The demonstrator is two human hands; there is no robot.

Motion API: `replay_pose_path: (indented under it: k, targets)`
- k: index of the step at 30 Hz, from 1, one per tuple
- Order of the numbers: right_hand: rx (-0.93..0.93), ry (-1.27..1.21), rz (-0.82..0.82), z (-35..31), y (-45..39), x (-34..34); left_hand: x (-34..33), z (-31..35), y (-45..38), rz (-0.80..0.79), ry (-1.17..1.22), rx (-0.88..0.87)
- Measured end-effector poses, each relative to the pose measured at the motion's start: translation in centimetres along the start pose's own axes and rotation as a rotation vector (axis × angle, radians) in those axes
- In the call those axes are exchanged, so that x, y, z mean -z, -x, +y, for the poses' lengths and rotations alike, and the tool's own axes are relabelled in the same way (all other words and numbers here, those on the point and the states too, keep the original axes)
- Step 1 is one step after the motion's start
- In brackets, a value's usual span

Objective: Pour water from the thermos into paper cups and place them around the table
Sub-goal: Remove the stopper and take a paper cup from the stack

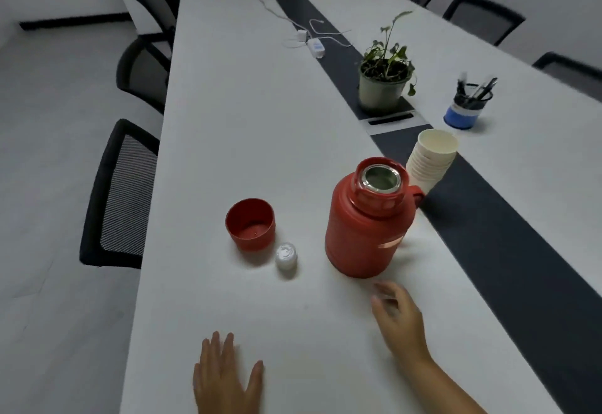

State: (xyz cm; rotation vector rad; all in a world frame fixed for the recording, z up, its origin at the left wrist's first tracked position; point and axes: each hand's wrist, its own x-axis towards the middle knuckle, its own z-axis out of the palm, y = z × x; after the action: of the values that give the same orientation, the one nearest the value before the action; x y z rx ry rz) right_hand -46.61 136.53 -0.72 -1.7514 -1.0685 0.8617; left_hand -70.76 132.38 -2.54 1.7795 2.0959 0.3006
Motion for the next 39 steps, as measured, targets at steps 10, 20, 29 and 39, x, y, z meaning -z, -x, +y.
replay_pose_path:
  k: [10, 20, 29, 39]
  targets:
    - [0.172, 0.085, 0.106, -4.9, -13.1, 13.2, 1.2, 20.0, -4.9, 0.196, 0.604, -0.098]
    - [0.178, 0.238, -0.219, -6.0, -25.3, 15.5, -0.5, 26.7, -6.1, 0.641, 0.585, -0.042]
    - [0.176, 0.131, -0.551, -3.9, -29.9, 14.9, -6.4, 33.9, -6.5, 0.514, 0.479, -0.392]
    - [0.221, -0.042, -0.651, -2.9, -32.1, 15.7, -10.8, 36.6, -12.1, 0.030, 0.540, 0.052]
